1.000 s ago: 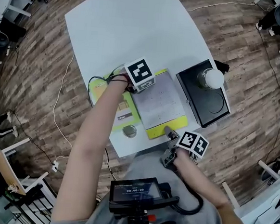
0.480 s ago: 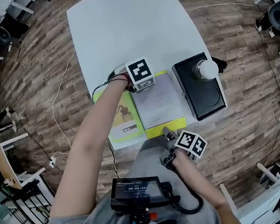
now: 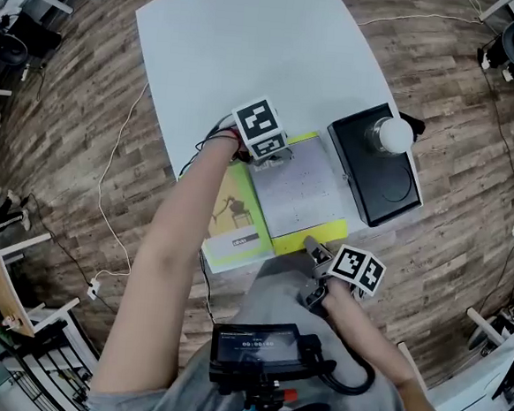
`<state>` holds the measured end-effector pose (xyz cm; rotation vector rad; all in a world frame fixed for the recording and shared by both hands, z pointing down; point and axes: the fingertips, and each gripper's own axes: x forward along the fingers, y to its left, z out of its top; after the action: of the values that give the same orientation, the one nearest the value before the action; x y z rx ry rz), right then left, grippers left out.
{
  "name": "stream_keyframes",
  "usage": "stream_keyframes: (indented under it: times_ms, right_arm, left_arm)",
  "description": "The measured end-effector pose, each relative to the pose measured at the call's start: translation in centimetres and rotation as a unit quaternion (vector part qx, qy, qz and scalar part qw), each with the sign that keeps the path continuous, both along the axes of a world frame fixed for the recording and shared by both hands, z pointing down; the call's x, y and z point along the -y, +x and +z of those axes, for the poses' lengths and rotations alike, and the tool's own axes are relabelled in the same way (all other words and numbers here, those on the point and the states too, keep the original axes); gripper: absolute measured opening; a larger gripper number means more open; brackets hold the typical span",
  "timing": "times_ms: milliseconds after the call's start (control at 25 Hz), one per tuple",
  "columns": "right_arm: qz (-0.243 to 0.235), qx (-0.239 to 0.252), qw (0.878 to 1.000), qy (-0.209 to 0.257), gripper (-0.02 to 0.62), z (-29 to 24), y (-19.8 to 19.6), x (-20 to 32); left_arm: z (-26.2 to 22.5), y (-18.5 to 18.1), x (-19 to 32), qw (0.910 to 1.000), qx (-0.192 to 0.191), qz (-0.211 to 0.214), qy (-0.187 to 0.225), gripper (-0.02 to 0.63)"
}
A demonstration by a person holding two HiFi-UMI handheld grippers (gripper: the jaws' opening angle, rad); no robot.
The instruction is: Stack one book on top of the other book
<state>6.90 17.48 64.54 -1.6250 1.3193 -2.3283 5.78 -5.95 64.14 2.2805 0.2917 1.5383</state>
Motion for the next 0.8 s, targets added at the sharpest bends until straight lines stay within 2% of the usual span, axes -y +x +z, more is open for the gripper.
stream_keyframes:
  times_ms: [120, 200, 280, 360, 480, 600, 800]
  right_arm:
    - [-0.009, 0.000, 1.000, 0.006, 0.179, -0.1, -0.1, 0.0]
    - [-0.013, 0.003, 1.000, 0.010, 0.179, -0.2, 0.0, 0.0]
    - [-0.018, 0.009, 1.000, 0.014, 0.179, -0.3, -0.1, 0.1]
    - [-0.024, 0.018, 0.999, 0.022, 0.179, -0.5, -0.1, 0.2]
    - [-0.038, 0.012, 0.999, 0.033, 0.181, -0.7, 0.7, 0.1]
    - [-0.048, -0.001, 0.998, 0.042, 0.181, -0.7, 2.2, -0.1]
    - [-0.083, -0.028, 0.993, 0.074, 0.181, -1.3, 4.0, 0.1]
  left_arm:
    - [-0.7, -0.4, 1.6, 0.9991, -0.014, -0.029, 0.025, 0.166]
    - [-1.9, -0.8, 3.3, 0.9963, -0.035, -0.067, 0.039, 0.166]
    - [-3.5, -1.6, 5.1, 0.9900, -0.062, -0.117, 0.049, 0.166]
    - [-5.3, -2.9, 6.8, 0.9799, -0.089, -0.170, 0.056, 0.166]
    - [-8.1, -5.4, 8.7, 0.9583, -0.132, -0.244, 0.068, 0.166]
    - [-11.4, -8.6, 9.6, 0.9278, -0.180, -0.318, 0.076, 0.166]
    - [-16.4, -14.1, 7.5, 0.8837, -0.230, -0.394, 0.104, 0.187]
